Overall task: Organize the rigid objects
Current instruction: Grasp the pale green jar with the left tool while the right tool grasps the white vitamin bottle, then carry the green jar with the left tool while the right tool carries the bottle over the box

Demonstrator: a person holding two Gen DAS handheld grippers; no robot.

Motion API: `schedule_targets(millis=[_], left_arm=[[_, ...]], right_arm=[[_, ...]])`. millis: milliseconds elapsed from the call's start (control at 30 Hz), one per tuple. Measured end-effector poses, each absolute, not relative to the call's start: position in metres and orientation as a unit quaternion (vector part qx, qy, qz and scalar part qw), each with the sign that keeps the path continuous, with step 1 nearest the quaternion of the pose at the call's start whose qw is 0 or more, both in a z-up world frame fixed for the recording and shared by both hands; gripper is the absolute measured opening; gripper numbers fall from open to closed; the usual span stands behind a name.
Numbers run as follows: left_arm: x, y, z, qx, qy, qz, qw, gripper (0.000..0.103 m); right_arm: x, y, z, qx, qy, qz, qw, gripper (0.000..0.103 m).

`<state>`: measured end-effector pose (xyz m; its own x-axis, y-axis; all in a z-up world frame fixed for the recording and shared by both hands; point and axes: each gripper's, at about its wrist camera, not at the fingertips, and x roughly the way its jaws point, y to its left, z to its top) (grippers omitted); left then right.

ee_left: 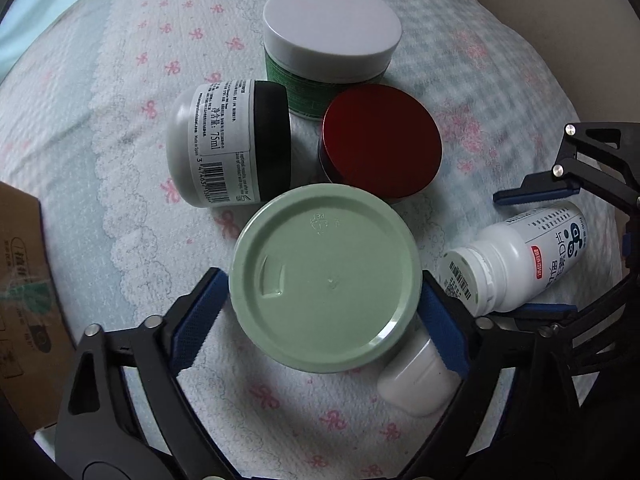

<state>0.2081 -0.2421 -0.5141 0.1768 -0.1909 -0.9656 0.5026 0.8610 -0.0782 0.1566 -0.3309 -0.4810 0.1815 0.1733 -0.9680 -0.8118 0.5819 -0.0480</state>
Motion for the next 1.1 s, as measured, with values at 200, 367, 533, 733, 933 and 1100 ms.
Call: schedule_targets(millis=[200,367,533,733,933,1100], left_arm=[[0.212,-0.250,-0.514,0.148,0.601,-0.236,0.749,0.069],[0.214,-0.251,-0.512,0.146,0.603,-0.230,0.750,0.069],[0.212,-0.241,-0.501,0.142,0.603,-0.224,0.752,0.069],[0.207,-0.233,-0.488,0.141,0.599,-0.222,0.756,0.069],[0.202,-0.218,-0.460,0.135,0.590,-0.220,0.765,0.069],[0.197,-0.203,-0.422,0.118,0.581,-0.211,0.777,0.069]], right_arm=[[0.154,-0.327,-0.482,-0.307,0.540,0.347,0.703,0.054],[0.154,-0.320,-0.480,-0.302,0.546,0.339,0.704,0.054],[0.164,-0.320,-0.477,-0.302,0.547,0.334,0.706,0.053],[0.163,-0.323,-0.463,-0.299,0.543,0.325,0.714,0.052],[0.164,-0.323,-0.442,-0.294,0.543,0.310,0.723,0.052],[0.164,-0.321,-0.405,-0.280,0.537,0.293,0.740,0.052]])
